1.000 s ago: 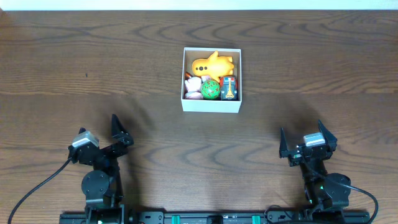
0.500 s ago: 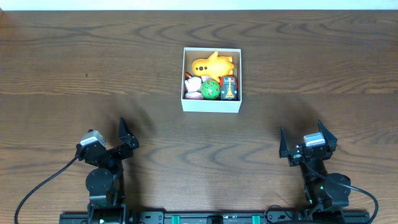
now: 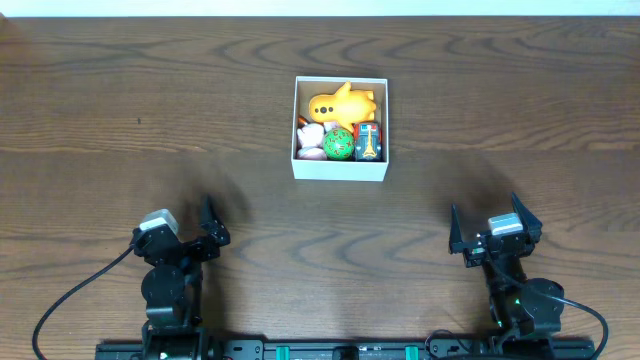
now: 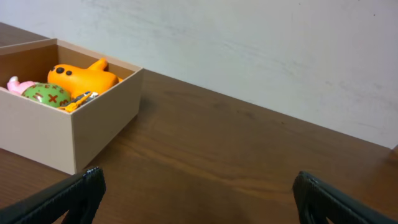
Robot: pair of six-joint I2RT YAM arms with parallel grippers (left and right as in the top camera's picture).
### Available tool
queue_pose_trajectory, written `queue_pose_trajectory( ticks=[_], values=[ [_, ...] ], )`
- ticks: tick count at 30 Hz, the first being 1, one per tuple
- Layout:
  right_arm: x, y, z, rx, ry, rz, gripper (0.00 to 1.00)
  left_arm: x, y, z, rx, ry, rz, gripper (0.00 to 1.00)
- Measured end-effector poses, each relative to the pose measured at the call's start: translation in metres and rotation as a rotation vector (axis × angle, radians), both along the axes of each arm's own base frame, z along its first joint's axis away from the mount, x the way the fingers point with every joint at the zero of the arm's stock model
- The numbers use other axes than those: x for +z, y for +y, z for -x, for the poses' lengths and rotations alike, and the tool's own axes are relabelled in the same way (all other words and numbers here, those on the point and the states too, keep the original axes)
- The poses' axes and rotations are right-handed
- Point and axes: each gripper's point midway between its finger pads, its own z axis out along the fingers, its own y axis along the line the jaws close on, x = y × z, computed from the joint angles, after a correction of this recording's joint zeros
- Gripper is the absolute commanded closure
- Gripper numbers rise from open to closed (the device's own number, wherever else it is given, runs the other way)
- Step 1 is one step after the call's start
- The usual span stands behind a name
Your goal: Pack container
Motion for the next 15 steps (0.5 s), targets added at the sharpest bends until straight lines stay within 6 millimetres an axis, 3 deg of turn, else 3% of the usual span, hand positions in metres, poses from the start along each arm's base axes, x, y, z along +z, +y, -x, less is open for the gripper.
queue_pose_trajectory(
  ticks=[15],
  values=[
    [0.0,-0.0001,0.0,0.0,0.0,0.0,0.01,-0.0012,-0.0045,0.0008,-0.029,0.02,-0.011,0.02]
  ],
)
